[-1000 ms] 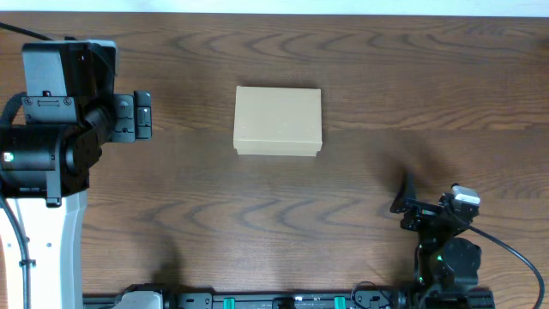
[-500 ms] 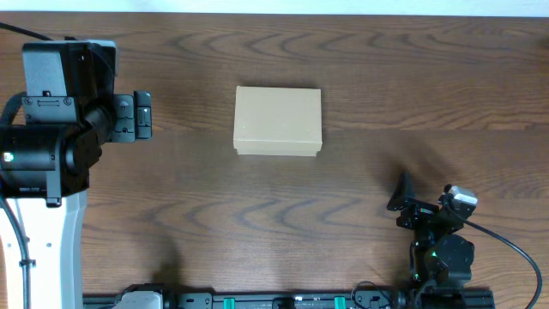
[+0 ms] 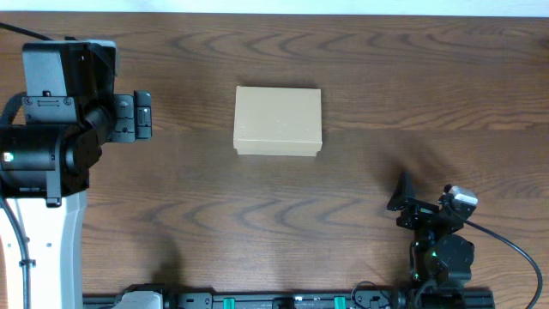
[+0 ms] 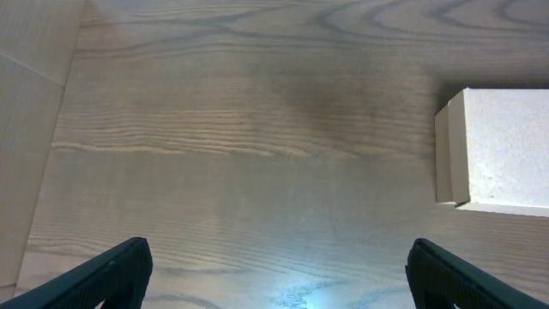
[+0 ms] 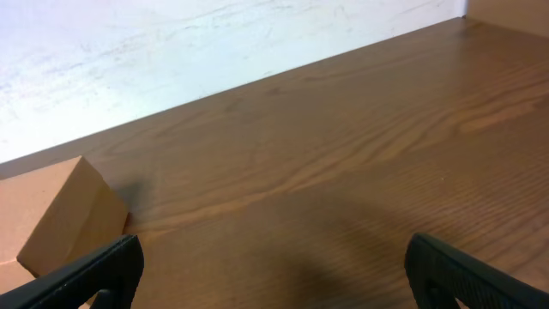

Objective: Pack container

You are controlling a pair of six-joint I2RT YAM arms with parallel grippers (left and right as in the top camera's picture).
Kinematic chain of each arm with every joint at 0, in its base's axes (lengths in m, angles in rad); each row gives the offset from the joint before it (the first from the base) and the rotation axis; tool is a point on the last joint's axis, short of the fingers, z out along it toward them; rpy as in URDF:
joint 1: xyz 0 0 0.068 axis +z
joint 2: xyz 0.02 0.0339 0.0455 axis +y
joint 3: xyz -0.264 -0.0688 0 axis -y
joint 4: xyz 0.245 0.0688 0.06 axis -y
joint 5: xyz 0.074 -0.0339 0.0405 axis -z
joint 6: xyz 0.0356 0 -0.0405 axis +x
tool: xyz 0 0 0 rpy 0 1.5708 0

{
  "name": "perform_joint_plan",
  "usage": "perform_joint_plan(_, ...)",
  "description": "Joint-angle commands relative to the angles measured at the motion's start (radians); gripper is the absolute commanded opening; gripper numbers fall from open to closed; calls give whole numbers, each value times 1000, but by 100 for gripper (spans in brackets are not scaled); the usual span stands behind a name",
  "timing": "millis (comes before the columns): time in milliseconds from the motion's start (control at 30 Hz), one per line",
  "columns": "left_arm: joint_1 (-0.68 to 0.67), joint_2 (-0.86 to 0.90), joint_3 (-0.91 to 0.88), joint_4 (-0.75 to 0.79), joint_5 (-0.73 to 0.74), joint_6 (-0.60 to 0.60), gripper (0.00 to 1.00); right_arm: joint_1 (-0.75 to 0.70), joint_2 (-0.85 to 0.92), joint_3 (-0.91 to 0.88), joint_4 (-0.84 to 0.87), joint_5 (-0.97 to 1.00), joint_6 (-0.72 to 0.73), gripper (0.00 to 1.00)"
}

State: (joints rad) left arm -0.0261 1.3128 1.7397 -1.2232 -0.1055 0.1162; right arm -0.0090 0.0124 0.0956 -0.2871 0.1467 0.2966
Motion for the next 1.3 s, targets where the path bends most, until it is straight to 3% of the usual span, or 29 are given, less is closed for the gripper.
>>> perform_joint_plan(0,6,-2,16,0,-9,-1,95,10,-6,-7,4,3,13,99)
perform_joint_plan(1100,6,-3,16,0,-9,-1,95,10,-6,-7,3,3,13,99)
perform_joint_plan(1267,6,-82,-11,0,-9,-1,95,10,-6,-7,4,3,14,99)
